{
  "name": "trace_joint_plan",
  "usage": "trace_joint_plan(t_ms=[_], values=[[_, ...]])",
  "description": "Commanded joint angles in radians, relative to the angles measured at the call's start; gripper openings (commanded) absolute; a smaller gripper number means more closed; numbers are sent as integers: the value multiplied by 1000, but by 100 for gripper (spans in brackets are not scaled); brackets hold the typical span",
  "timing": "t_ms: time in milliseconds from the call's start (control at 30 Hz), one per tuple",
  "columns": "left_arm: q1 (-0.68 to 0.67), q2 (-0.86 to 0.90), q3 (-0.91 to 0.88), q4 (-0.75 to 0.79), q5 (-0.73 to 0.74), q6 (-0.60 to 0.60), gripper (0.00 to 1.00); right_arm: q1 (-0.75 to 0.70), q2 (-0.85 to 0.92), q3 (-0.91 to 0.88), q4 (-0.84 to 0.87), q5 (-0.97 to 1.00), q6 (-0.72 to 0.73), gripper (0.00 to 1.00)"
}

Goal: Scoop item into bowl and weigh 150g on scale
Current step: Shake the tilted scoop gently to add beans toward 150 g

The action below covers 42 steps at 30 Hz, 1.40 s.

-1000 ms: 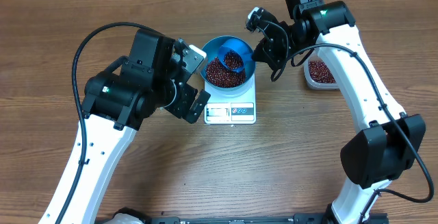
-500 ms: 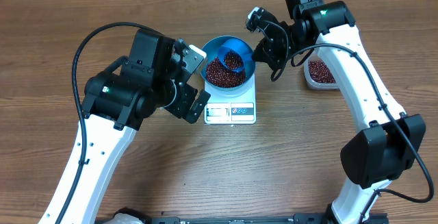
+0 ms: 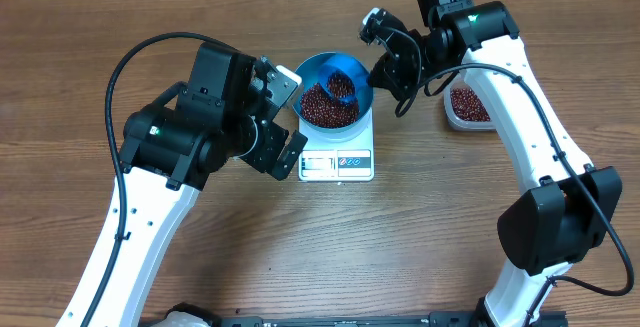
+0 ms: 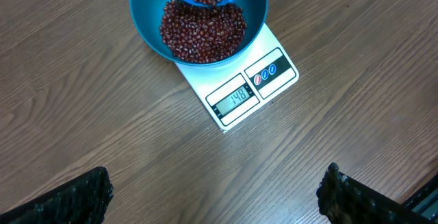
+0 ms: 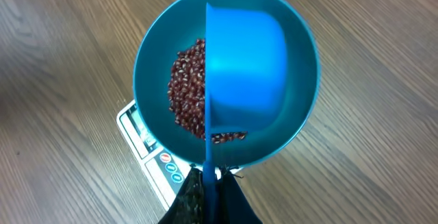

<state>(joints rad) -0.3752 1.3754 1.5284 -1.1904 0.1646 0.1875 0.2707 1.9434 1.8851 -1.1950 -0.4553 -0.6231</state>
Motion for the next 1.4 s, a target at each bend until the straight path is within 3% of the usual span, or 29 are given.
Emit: trace_joint_plan(t_ms=[0,100,1367], values=[[2,5,6,-3,8,15,100,2,-39,31,2,-5,24,4],[2,5,6,-3,8,15,99,4,-39,31,-26,-1,-36,4],[2,5,6,-3,8,15,100,3,-39,31,-4,3,14,4]])
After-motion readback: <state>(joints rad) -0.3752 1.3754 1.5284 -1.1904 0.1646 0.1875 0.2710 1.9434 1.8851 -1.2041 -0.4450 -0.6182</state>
